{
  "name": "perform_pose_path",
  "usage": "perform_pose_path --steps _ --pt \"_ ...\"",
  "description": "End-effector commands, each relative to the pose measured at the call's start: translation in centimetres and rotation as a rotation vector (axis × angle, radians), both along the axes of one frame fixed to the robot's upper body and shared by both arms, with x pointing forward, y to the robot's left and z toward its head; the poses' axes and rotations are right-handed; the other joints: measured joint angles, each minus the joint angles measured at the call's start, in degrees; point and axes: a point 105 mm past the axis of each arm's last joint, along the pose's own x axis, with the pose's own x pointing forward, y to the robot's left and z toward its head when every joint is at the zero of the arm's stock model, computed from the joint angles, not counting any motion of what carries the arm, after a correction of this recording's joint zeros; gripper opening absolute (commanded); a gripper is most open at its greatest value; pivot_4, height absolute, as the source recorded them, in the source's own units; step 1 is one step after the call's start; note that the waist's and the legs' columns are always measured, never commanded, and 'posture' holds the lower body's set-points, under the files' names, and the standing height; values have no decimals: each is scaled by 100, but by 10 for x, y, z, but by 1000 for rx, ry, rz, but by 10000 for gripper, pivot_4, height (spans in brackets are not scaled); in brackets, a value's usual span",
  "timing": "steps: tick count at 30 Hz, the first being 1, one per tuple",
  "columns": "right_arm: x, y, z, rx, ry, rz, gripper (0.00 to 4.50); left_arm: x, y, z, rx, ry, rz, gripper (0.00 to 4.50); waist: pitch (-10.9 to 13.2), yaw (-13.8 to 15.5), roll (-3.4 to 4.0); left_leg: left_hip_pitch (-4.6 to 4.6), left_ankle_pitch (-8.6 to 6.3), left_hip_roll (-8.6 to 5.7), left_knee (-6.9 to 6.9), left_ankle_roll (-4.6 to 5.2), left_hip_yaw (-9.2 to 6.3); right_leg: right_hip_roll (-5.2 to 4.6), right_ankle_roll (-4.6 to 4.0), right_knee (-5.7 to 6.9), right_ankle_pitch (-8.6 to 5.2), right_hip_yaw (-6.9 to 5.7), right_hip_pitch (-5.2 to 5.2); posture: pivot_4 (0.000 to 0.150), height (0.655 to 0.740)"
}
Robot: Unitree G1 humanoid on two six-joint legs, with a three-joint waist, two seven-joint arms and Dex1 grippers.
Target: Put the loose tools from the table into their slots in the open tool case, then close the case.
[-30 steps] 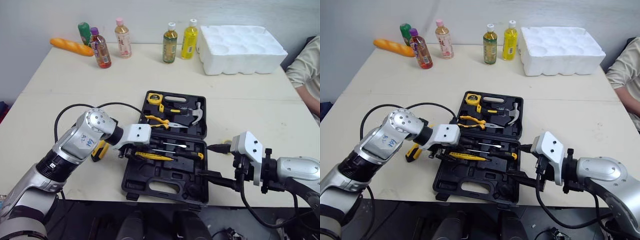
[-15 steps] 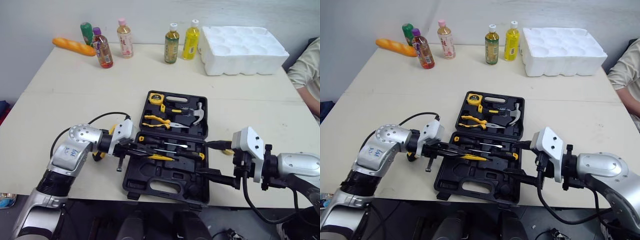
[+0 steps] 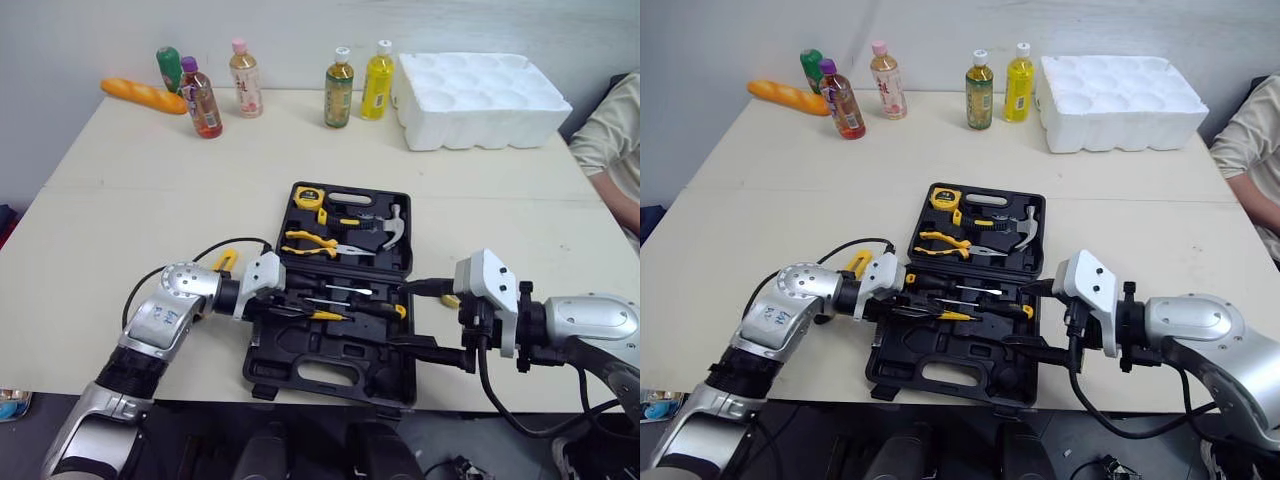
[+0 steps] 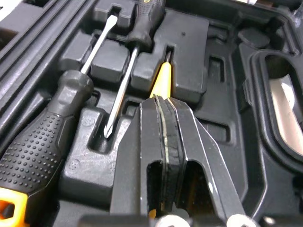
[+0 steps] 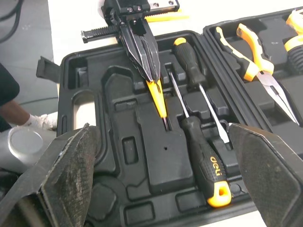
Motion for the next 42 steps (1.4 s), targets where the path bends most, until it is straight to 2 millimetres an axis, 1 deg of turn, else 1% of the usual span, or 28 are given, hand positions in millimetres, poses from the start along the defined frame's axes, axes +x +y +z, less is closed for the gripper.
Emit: perform_pose_path --steps 1,4,6,7,8,9,11,13,15,17,19,20,21,22,23,24,25,27,28,29,30,33,36,39,42 --pt "2 -4 9 -9 -43 -10 45000 -5 17 -44 190 105 61 503 -20 2 8 8 0 0 -3 1 1 0 0 -1 0 1 7 1500 7400" --pt "5 -8 11 -17 -52 -22 45000 -2 17 -48 237 83 72 503 -47 2 19 54 -1 0 -28 2 10 -1 -1 -14 -1 11 42 1500 7400" --pt "5 -9 11 -20 -51 -23 45000 0 15 -46 231 74 78 503 -64 1 29 90 -1 1 -49 1 9 -1 -2 -35 -1 10 77 1500 7400" --pt "5 -9 11 -21 -50 -23 45000 1 12 -44 222 69 76 503 -67 2 31 93 -1 1 -50 1 8 -1 -3 -36 -2 9 80 1500 7400" --pt "5 -10 10 -24 -49 -25 45000 1 9 -40 194 58 70 503 -67 2 32 95 -1 1 -51 1 7 -2 -3 -38 -2 9 82 1500 7400" --pt "5 -11 9 -28 -47 -29 45000 2 4 -30 140 41 58 503 -68 1 32 94 -1 1 -51 1 6 -3 -3 -38 -2 9 82 1500 7400" --pt "6 -16 6 -50 -50 -48 45000 8 -1 -5 -5 -30 60 503 -68 4 32 91 -1 1 -51 1 6 -3 -3 -39 -2 8 79 1500 7400" --pt "10 -23 8 -61 -67 -77 45000 16 7 14 -111 -22 130 6802 -63 12 27 66 -1 1 -47 0 5 -4 -3 -36 -2 7 56 1500 7400" --pt "16 -43 18 -58 -88 -157 45000 18 28 41 -252 24 221 14080 -52 6 13 39 3 1 -38 -4 5 -3 -2 -21 -1 7 25 1500 7400" --pt "19 -68 23 -66 -90 -242 45000 16 52 63 -352 54 303 23561 -45 0 6 18 5 1 -32 -9 5 -2 -2 -2 -1 6 -2 1500 7400" --pt "19 -90 24 -67 -80 -310 45000 13 74 72 -374 50 385 32841 -44 8 5 17 7 2 -38 -11 5 -1 -3 1 -1 4 -2 1500 7400" --pt "20 -104 24 -59 -71 -361 45000 12 91 71 -346 28 447 37928 -44 11 5 17 7 2 -40 -11 5 -1 -2 -1 -1 3 -1 1500 7400" --pt "20 -120 23 -52 -66 -421 45000 11 113 64 -284 -11 526 42362 -45 5 6 22 7 2 -43 -11 5 -2 -3 -2 -1 3 6 1500 7400" --pt "20 -139 21 -61 -60 -486 45000 8 141 58 -229 -32 627 44853 -45 -9 6 24 6 1 -44 -10 9 -3 -2 -3 -1 7 7 1500 7400" --pt "18 -156 18 -83 -57 -537 45000 5 165 56 -201 -45 716 44853 -44 -13 6 29 5 1 -49 -7 15 -3 -2 -10 -1 13 8 1500 7400" --pt "16 -169 15 -104 -55 -576 45000 1 184 55 -193 -55 791 44853 -44 -9 6 38 3 1 -53 -5 21 -3 -3 -20 -2 18 13 1500 7400" --pt "14 -177 14 -119 -54 -595 45000 -2 194 56 -196 -60 833 44853 -43 -2 4 38 3 1 -55 -4 23 -4 -3 -20 -2 18 11 1500 7400" --pt "10 -195 14 -120 -52 -654 45000 -10 228 56 -161 -101 953 44853 -41 -2 2 40 2 1 -59 -2 21 -6 -5 -19 -3 17 10 1500 7400" --pt "9 -201 13 -118 -51 -676 45000 -13 242 56 -147 -126 999 44853 -40 0 4 40 1 1 -59 -2 20 -8 -5 -19 -3 17 9 1500 7400" --pt "7 -208 12 -118 -48 -697 45000 -17 255 57 -134 -149 1044 44853 -40 0 4 40 0 1 -64 -4 20 -10 -6 -19 -3 17 8 1500 7400" --pt "6 -213 11 -117 -43 -714 45000 -21 263 57 -131 -158 1067 44853 -40 1 4 42 -1 1 -68 -6 20 -11 -9 -21 -5 17 7 1500 7400" --pt "6 -221 6 -113 -37 -750 45000 -24 274 58 -139 -158 1100 44853 -39 3 7 41 -8 2 -79 -13 19 -13 -14 -32 -7 17 4 1500 7400" --pt "7 -226 4 -117 -34 -761 45000 -21 275 61 -179 -138 1117 44853 -38 0 9 41 -9 2 -81 -14 19 -15 -17 -32 -9 15 3 1500 7400" --pt "8 -229 3 -126 -36 -765 45000 -21 267 55 -161 -118 1086 44853 -37 -9 10 41 -9 2 -84 -15 19 -15 -18 -31 -9 16 1 1500 7400" --pt "10 -229 2 -105 -37 -764 45000 -21 253 48 -188 -92 1051 44853 -37 -34 13 41 -9 2 -86 -16 21 -15 -18 -31 -9 17 0 1500 7400"
